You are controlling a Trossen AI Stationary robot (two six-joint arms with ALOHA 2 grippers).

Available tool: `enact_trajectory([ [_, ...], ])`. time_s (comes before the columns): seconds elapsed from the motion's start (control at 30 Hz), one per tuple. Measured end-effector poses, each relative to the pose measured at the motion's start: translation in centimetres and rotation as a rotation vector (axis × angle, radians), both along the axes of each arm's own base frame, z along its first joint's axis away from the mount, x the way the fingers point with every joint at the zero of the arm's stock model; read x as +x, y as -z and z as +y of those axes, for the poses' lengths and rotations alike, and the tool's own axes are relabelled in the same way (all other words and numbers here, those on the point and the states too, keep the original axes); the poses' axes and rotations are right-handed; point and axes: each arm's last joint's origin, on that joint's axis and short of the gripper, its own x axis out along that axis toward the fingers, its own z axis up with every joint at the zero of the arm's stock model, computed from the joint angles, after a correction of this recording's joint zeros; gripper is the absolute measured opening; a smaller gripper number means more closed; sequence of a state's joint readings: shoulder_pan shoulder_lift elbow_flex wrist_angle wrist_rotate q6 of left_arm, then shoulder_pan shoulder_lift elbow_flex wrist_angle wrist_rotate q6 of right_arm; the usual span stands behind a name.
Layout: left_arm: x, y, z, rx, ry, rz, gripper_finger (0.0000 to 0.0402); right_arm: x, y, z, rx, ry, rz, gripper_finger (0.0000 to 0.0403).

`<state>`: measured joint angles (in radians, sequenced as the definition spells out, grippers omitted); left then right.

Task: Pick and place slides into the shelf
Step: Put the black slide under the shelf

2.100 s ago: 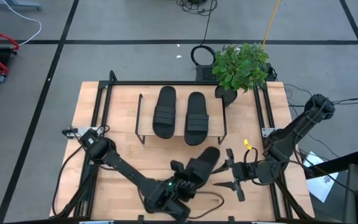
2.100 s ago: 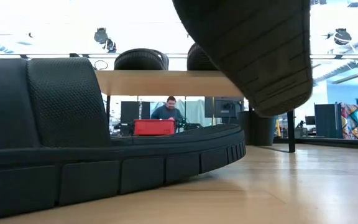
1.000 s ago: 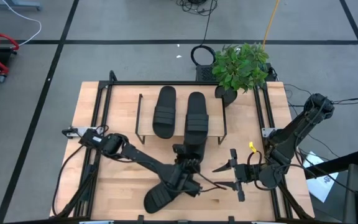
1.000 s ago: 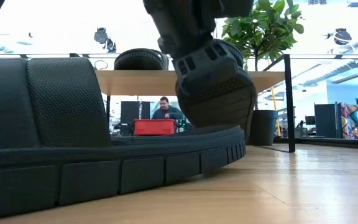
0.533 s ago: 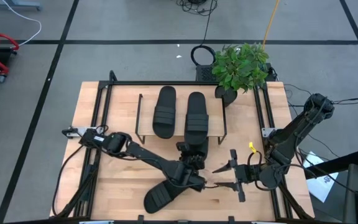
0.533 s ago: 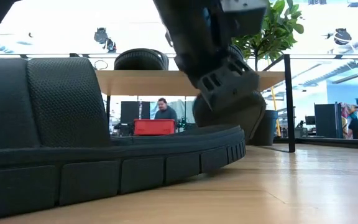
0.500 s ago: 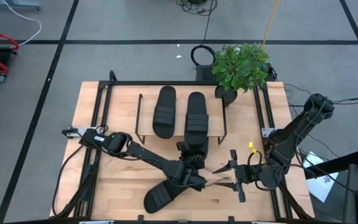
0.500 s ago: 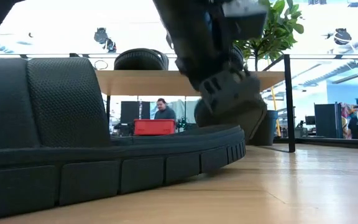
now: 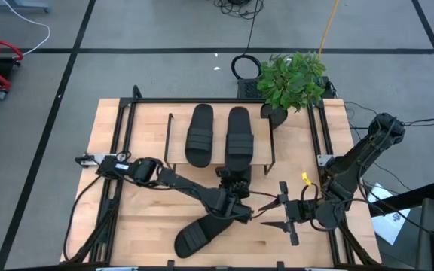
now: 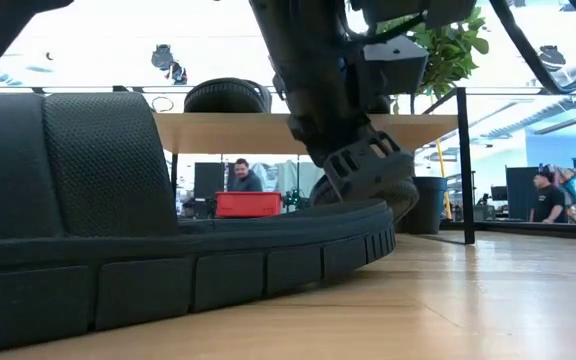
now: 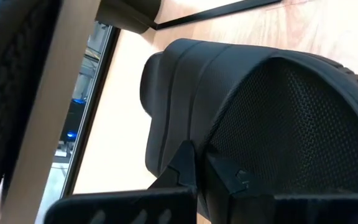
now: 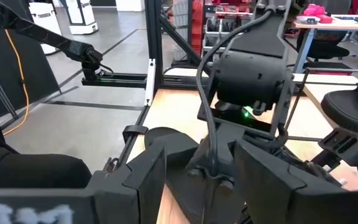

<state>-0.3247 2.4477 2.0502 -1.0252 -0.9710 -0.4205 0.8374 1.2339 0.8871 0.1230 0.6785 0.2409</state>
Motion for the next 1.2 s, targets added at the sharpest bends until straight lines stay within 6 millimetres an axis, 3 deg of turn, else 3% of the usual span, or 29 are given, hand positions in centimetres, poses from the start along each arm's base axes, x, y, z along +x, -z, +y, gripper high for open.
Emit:
enact_trajectory([
  [0.73, 1.3, 0.1, 2.2, -0.116, -0.003, -0.006, 0.0003, -0.6, -0.4, 0.8, -0.029, -0.051, -0.04, 0.0178],
  [1.2, 0.9, 0.2, 0.0, -0.137, 0.111, 0.06, 0.0113, -0.7, -0.4, 0.9, -0.023, -0.053, -0.039, 0.0178],
])
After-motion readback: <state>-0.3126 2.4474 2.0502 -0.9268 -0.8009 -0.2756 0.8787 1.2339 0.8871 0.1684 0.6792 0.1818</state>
